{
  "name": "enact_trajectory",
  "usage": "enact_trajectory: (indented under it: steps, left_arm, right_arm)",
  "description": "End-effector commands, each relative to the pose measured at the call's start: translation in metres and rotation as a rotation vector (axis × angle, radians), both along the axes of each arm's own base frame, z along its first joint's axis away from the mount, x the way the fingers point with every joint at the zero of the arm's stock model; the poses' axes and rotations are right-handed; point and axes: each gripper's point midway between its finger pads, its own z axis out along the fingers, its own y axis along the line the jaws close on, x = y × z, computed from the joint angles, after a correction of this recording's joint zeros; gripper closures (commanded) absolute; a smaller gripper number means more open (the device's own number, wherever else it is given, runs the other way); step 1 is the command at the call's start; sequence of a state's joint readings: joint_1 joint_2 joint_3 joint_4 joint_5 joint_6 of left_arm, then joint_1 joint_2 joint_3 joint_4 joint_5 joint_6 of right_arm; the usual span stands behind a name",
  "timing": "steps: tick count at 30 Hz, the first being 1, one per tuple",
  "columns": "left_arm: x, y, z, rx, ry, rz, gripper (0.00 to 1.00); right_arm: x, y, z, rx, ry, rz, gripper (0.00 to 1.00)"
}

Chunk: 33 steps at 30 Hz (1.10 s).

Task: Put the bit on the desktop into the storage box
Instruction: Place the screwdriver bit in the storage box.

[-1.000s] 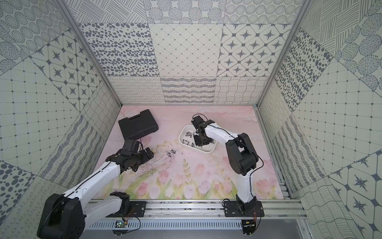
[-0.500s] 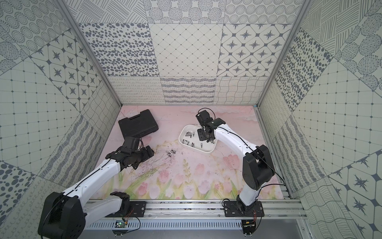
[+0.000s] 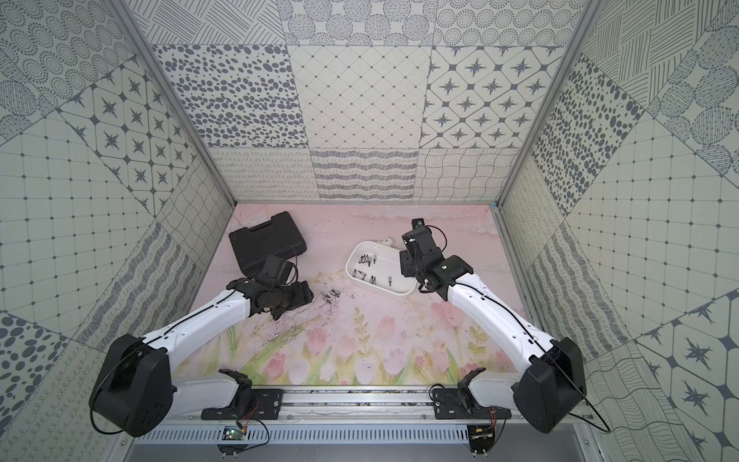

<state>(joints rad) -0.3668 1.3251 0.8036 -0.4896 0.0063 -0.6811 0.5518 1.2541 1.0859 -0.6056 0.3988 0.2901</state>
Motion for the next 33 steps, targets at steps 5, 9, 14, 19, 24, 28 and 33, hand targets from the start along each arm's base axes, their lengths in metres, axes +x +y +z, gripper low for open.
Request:
enact_trajectory:
  steps: [5,9,14,19,24,28,33]
  left_arm:
    - [-0.001,-0.023,-0.006,0.111,0.035,-0.110,0.27]
    - [0.002,-0.035,-0.010,0.142,0.047,-0.149,0.31]
    - [0.007,-0.043,-0.014,0.179,0.055,-0.181,0.34]
    - [0.012,-0.049,-0.025,0.198,0.081,-0.201,0.43]
    - [0.017,-0.051,-0.034,0.221,0.102,-0.216,0.47]
    - [0.020,-0.054,-0.039,0.227,0.111,-0.224,0.51]
    - [0.024,-0.057,-0.043,0.233,0.118,-0.239,0.55]
  right_arm:
    - [0.000,-0.027,0.035,0.061,-0.197,-0.096,0.07]
    - [-0.006,-0.039,0.038,0.083,-0.251,-0.121,0.03]
    - [-0.013,-0.051,0.042,0.111,-0.293,-0.149,0.03]
    - [-0.017,-0.058,0.044,0.116,-0.308,-0.165,0.03]
    - [-0.018,-0.060,0.041,0.113,-0.306,-0.172,0.03]
    - [-0.019,-0.061,0.038,0.113,-0.300,-0.173,0.03]
    - [-0.019,-0.063,0.036,0.117,-0.299,-0.190,0.03]
